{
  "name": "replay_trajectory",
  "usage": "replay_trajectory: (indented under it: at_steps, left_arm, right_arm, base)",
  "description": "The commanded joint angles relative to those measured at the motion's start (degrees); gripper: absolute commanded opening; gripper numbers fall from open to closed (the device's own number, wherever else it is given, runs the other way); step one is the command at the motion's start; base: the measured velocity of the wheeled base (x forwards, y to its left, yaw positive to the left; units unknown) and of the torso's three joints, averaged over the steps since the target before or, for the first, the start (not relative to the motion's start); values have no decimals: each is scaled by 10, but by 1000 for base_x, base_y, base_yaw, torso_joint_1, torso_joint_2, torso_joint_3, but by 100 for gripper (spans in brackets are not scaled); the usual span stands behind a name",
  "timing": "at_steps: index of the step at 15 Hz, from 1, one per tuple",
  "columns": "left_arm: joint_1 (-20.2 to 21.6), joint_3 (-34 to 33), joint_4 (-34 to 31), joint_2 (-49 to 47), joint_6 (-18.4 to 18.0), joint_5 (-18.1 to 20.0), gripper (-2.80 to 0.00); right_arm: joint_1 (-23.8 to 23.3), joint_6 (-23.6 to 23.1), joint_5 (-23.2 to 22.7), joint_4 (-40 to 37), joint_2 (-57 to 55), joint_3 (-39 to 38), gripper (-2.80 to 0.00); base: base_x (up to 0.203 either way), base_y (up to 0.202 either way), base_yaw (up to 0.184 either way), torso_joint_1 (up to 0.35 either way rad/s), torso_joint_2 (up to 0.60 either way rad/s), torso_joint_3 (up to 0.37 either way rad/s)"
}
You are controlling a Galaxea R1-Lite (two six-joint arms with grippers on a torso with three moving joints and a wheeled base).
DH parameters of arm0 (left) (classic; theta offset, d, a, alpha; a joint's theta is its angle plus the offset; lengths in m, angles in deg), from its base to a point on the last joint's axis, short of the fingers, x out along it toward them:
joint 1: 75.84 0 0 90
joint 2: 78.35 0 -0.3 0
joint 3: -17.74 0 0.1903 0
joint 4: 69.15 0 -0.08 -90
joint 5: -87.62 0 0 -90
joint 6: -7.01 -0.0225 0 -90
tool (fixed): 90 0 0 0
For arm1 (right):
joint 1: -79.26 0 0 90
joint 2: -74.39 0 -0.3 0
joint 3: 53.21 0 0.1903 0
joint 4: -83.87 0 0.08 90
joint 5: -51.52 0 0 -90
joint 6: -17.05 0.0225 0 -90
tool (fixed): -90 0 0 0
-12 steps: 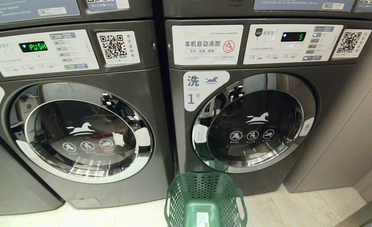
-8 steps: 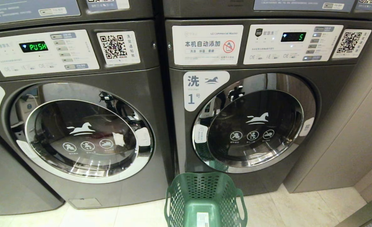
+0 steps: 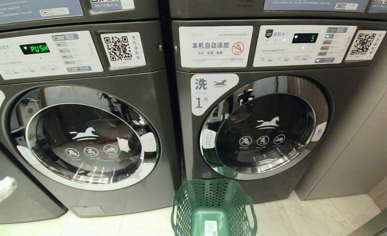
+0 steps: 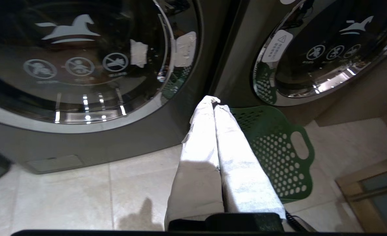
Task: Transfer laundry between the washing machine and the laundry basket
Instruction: Open the lid of the washing machine
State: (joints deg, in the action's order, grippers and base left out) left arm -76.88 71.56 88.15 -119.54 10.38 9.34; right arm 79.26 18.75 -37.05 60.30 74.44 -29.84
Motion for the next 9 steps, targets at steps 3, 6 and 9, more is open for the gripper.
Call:
replay_trajectory:
  at_steps: [3,6,9]
  left_arm:
    - [2,32,131,-266,24,90,-280]
    - [4,33,201,-342,34,144,0]
    - [5,8,226,-367,35,167,0]
  right_arm:
    - [0,6,1,0,0,0,-280]
    - [0,6,2,0,0,0,-280]
    - [0,6,1,0,0,0,-280]
  base:
    - [0,0,0,0,0,0]
    - [0,0,0,0,0,0]
    - [0,0,0,0,0,0]
